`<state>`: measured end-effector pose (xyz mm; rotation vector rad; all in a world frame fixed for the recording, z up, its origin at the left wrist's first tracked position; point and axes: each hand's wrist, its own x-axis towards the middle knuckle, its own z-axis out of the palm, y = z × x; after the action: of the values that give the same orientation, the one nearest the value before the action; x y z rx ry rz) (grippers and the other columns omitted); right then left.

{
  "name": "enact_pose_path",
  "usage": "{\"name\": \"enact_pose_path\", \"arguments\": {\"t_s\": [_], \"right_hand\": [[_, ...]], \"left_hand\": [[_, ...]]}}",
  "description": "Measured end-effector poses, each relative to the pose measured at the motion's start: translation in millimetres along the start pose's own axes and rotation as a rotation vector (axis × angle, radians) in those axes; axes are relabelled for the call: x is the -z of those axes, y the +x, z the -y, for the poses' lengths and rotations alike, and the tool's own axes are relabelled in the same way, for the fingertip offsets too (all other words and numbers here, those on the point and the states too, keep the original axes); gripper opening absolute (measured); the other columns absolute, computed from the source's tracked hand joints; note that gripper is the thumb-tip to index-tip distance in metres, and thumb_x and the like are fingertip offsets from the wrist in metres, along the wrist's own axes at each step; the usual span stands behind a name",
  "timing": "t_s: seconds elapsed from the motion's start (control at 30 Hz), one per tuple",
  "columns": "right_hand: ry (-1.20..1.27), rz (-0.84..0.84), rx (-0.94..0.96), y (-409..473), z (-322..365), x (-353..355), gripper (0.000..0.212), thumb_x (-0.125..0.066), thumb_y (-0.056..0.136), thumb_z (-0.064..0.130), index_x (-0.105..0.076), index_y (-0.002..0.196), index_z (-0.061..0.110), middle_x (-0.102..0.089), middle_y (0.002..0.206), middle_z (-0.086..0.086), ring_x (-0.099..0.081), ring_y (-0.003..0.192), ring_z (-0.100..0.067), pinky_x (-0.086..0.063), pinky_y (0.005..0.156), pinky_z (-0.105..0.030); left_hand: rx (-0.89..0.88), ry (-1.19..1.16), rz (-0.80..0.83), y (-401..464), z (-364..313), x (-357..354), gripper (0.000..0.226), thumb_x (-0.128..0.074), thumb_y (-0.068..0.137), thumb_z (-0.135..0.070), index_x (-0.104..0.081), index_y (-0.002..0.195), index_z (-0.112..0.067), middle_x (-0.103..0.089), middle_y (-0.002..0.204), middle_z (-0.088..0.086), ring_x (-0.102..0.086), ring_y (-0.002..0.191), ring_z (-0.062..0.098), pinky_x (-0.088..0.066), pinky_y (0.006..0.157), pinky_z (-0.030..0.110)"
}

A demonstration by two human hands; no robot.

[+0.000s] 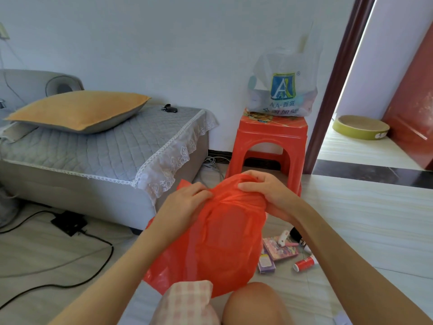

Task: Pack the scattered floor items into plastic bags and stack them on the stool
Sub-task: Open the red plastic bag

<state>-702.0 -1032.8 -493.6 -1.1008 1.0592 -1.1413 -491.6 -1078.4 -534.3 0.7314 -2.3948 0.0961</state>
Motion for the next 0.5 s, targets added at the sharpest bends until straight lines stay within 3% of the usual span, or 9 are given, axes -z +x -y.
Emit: {"name": "enact_pose_path", "arguments": {"t_s": [0.07, 0.13, 0.2, 0.3, 0.4, 0.5], "right_hand": [[-0.376, -0.096, 0.032, 1, -1, 6, 0.022, -0.059, 0.079, -0.008, -0.062, 0.088, 0.012, -0.061, 0.081, 0.001, -0.057, 0.074, -0.011, -0.049, 0.067, -0.018], [-0.835, -0.228, 0.061, 5, -10, 13, 0.023, -0.059, 0.077, -0.003, -0.065, 0.092, 0.015, -0.061, 0.087, 0.004, -0.056, 0.082, -0.010, -0.044, 0.069, -0.019], [-0.990, -0.375, 0.088, 8, -22, 20, 0.020, -0.062, 0.078, 0.007, -0.068, 0.095, 0.016, -0.065, 0.095, 0.002, -0.057, 0.093, -0.013, -0.039, 0.076, -0.021], [-0.947, -0.534, 0.099, 8, -35, 23, 0.013, -0.062, 0.083, 0.017, -0.070, 0.093, 0.017, -0.069, 0.098, 0.000, -0.060, 0.096, -0.017, -0.041, 0.080, -0.025], [-0.854, -0.603, 0.022, 8, -39, 23, 0.015, -0.060, 0.086, 0.017, -0.071, 0.096, 0.014, -0.068, 0.097, -0.004, -0.060, 0.091, -0.019, -0.044, 0.079, -0.028], [-0.035, -0.401, -0.100, 3, -32, 22, 0.017, -0.051, 0.090, 0.002, -0.067, 0.092, 0.008, -0.068, 0.081, -0.008, -0.062, 0.068, -0.014, -0.051, 0.063, -0.024]], "left_hand": [[0.118, -0.141, -0.020, 1, 5, 4, 0.019, -0.038, 0.089, -0.028, -0.056, 0.096, -0.022, -0.064, 0.087, 0.001, -0.059, 0.075, 0.014, -0.050, 0.066, 0.028], [0.247, -0.240, -0.070, 3, 9, 7, 0.026, -0.042, 0.088, -0.024, -0.063, 0.091, -0.011, -0.063, 0.077, -0.004, -0.051, 0.073, 0.004, -0.040, 0.069, 0.007], [0.356, -0.280, -0.090, 5, 9, 8, 0.025, -0.042, 0.084, -0.018, -0.063, 0.085, -0.005, -0.055, 0.066, -0.014, -0.049, 0.072, 0.001, -0.034, 0.066, 0.003], [0.446, -0.344, -0.104, 3, 8, 8, 0.019, -0.045, 0.089, -0.012, -0.058, 0.077, -0.018, -0.053, 0.060, -0.015, -0.052, 0.065, -0.004, -0.035, 0.064, 0.005], [0.456, -0.352, -0.108, 1, 7, 9, 0.017, -0.044, 0.086, -0.022, -0.055, 0.076, -0.029, -0.054, 0.057, -0.017, -0.052, 0.064, -0.007, -0.036, 0.065, 0.005], [0.426, -0.318, -0.099, -3, 6, 10, 0.018, -0.043, 0.086, -0.024, -0.058, 0.075, -0.024, -0.051, 0.058, -0.017, -0.051, 0.064, -0.009, -0.034, 0.064, 0.005]]}}
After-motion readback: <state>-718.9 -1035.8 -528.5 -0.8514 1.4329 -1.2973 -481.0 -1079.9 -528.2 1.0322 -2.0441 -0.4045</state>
